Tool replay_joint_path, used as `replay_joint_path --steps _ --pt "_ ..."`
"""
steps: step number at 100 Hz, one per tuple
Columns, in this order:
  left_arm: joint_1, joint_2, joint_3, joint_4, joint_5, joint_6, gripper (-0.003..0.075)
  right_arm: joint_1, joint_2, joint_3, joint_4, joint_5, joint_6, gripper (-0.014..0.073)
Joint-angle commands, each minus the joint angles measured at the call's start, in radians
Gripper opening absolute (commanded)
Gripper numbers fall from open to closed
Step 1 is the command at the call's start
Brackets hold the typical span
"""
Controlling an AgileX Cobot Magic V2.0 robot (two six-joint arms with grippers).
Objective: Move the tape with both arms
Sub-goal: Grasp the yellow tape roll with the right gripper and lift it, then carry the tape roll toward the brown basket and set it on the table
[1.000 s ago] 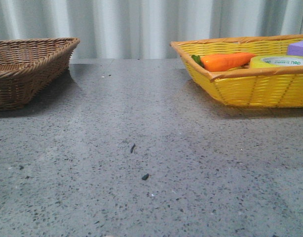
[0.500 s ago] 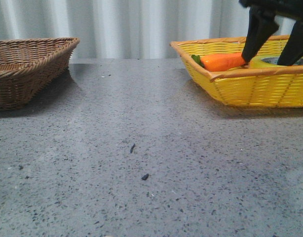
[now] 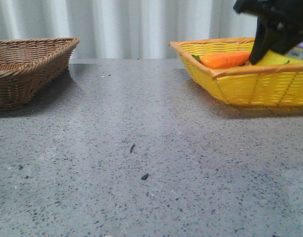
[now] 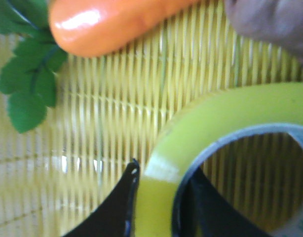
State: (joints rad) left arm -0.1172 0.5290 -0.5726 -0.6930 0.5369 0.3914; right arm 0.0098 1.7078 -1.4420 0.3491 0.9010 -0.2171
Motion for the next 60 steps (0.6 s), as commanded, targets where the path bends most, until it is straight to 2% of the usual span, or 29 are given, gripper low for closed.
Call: replay_joint_path --steps 1,12,31,46,60 --pt "-0.006 0.011 -0.031 -0.023 -0.05 -0.003 0.0347 0.013 -0.117 -0.108 0.016 -0.061 -0.007 -0.0058" --pt "-0.006 0.011 -0.031 -0.023 -0.052 -0.003 0.0347 0.065 -0.175 -0.238 0.016 -0.078 -0.007 -0.0058" --pt "-0.006 0.011 -0.031 -0.023 -0.056 -0.003 0.0347 0.231 -0.165 -0.496 0.016 -0.073 -0.007 -0.0058" --pt "-0.006 0.011 -0.031 -0.023 -0.056 -0.003 0.0347 0.371 -0.095 -0.56 0.016 -0.083 -0.007 -0.0058" --pt "-0.006 0.011 -0.031 -0.023 -0.039 -0.003 0.0347 0.45 0.018 -0.56 -0.006 -0.075 -0.007 -0.0058"
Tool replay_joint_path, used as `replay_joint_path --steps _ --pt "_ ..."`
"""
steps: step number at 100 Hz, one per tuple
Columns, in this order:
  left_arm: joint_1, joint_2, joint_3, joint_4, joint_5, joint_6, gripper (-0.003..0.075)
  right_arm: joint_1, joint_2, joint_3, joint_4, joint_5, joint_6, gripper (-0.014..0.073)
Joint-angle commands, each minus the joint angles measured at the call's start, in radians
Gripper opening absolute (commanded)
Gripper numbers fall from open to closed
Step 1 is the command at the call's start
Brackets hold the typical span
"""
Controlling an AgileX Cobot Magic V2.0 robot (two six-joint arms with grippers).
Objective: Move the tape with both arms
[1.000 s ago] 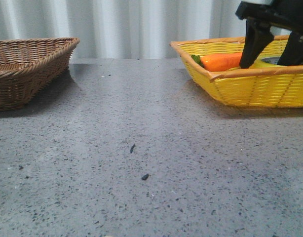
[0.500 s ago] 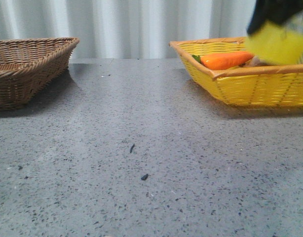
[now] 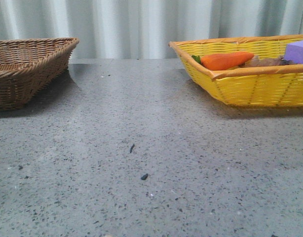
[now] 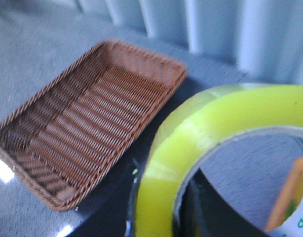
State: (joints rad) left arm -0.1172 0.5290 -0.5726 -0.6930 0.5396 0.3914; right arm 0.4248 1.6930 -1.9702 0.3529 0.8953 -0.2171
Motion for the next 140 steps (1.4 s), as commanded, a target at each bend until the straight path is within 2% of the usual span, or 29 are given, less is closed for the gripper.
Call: replay_joint_path --steps 1,29,36,45,52,53,60,63,73,79,80,86,91,98,106,120,140 --pt "-0.006 0.011 -0.031 -0.023 -0.039 -0.003 0.0347 0.038 0.04 -0.032 -0.012 -0.066 -0.007 -0.0058" --pt "-0.006 0.011 -0.031 -0.023 0.072 -0.003 0.0347 0.072 0.281 -0.032 -0.025 0.013 -0.007 -0.0057" --pt "-0.006 0.011 -0.031 -0.023 0.089 -0.003 0.0347 0.073 0.315 -0.032 -0.025 0.027 -0.007 -0.0022" --pt "-0.006 0.011 -0.031 -0.023 0.108 -0.003 0.0347 0.076 0.327 -0.032 -0.027 0.045 -0.007 0.012" --pt "-0.006 0.011 -0.031 -0.025 0.118 -0.003 0.0347 0.076 0.325 -0.036 -0.022 0.066 -0.005 0.0278" --pt "-0.006 0.011 -0.031 -0.028 0.12 -0.003 0.0347 0.076 0.322 -0.036 -0.015 0.073 -0.005 0.0324" --pt "-0.006 0.011 -0.031 -0.032 0.135 -0.003 0.0347 0.076 0.308 -0.05 -0.001 0.128 -0.005 0.0428" --pt "-0.006 0.011 -0.031 -0.037 0.135 -0.003 0.0347 0.076 0.297 -0.061 -0.001 0.165 -0.005 0.0443" --pt "-0.006 0.011 -0.036 -0.054 0.129 -0.003 0.0347 0.072 0.249 -0.106 0.001 0.261 -0.005 0.0384" --pt "-0.006 0.011 -0.051 -0.059 0.119 -0.003 0.0347 0.067 0.198 -0.123 0.003 0.304 -0.005 0.0254" --pt "-0.006 0.011 -0.053 -0.059 0.12 -0.003 0.0347 0.066 0.191 -0.124 0.003 0.307 -0.005 0.0254" --pt "-0.006 0.015 -0.08 -0.059 0.109 -0.003 0.0347 0.066 0.125 -0.124 0.003 0.319 -0.005 0.0106" --pt "-0.006 0.028 -0.113 -0.059 0.104 -0.003 0.0345 0.066 0.066 -0.124 0.003 0.334 -0.005 0.0024" --pt "-0.006 0.06 -0.174 -0.059 0.104 -0.003 0.0345 0.066 -0.006 -0.121 0.005 0.384 -0.003 -0.0042" --pt "-0.006 0.109 -0.255 -0.059 0.108 -0.003 0.0345 0.068 -0.089 -0.095 0.005 0.412 -0.001 -0.0041" --pt "-0.016 0.217 -0.385 -0.045 0.136 -0.003 0.0345 0.068 -0.263 0.028 0.005 0.377 -0.001 -0.0041" --pt "-0.113 0.434 -0.586 0.007 0.247 -0.003 0.0345 0.068 -0.534 0.324 -0.006 0.239 -0.001 -0.0041"
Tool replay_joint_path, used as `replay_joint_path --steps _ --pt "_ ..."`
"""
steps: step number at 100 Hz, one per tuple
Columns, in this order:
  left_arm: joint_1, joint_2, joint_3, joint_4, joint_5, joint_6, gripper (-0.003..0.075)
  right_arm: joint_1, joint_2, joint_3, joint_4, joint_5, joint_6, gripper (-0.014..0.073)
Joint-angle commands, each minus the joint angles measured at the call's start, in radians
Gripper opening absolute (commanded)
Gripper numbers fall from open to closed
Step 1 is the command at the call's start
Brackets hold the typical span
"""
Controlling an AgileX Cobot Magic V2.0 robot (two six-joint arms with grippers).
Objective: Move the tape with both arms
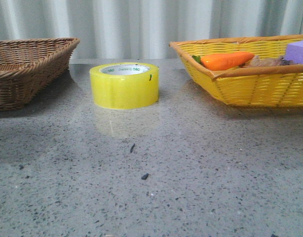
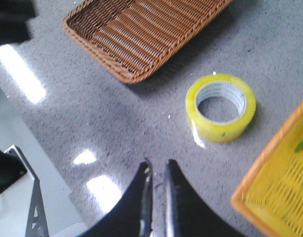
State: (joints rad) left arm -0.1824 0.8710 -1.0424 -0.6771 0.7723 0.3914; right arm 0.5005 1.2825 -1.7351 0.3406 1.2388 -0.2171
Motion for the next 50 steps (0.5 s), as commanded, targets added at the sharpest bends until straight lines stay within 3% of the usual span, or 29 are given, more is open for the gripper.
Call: replay_joint_path --steps 1,32,50 --pt "-0.052 0.1 -0.133 -0.004 0.019 -0.003 0.0345 -0.008 -0.133 0.1 0.006 -0.116 -0.001 -0.0041" --pt "-0.247 0.428 -0.441 0.298 0.1 -0.233 0.0354 -0.008 -0.466 0.497 -0.002 -0.309 -0.001 -0.0041" --pt "-0.301 0.611 -0.569 0.323 0.186 -0.273 0.045 -0.008 -0.556 0.578 -0.002 -0.328 0.028 -0.0041"
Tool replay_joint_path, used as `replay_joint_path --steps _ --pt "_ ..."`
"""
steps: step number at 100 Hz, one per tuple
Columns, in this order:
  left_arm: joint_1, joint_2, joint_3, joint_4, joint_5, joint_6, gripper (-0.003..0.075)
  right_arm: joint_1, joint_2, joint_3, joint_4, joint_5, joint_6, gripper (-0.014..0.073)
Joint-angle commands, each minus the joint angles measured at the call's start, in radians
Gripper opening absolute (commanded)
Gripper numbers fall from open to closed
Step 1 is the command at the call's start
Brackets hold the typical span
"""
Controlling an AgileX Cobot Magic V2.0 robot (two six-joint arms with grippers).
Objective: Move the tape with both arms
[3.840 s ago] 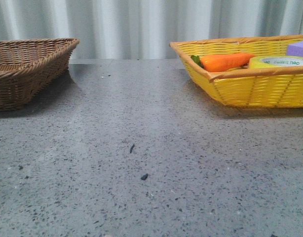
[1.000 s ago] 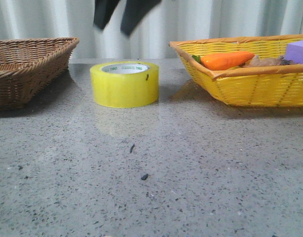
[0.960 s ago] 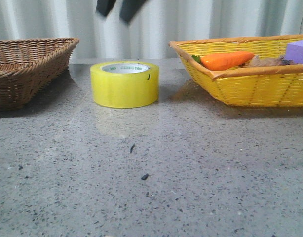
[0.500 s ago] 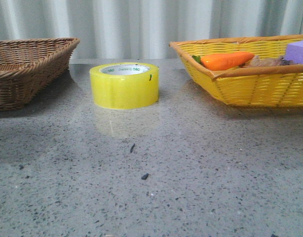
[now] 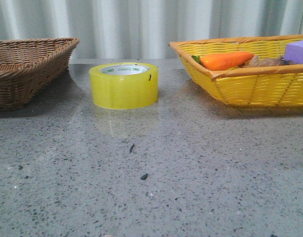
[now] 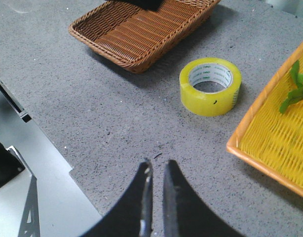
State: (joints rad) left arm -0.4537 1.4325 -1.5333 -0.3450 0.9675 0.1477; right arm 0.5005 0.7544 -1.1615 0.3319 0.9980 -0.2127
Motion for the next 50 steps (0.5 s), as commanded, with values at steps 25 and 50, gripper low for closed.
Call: replay_joint_path --steps 25,50 --pt "-0.053 0.222 -0.128 0.005 -0.043 -0.031 0.0482 -0.008 -0.047 0.013 0.006 -0.087 0.039 -0.0041" --pt "-0.053 0.314 -0.128 0.094 -0.045 -0.031 0.0482 -0.008 -0.047 0.013 0.006 -0.087 0.044 -0.0041"
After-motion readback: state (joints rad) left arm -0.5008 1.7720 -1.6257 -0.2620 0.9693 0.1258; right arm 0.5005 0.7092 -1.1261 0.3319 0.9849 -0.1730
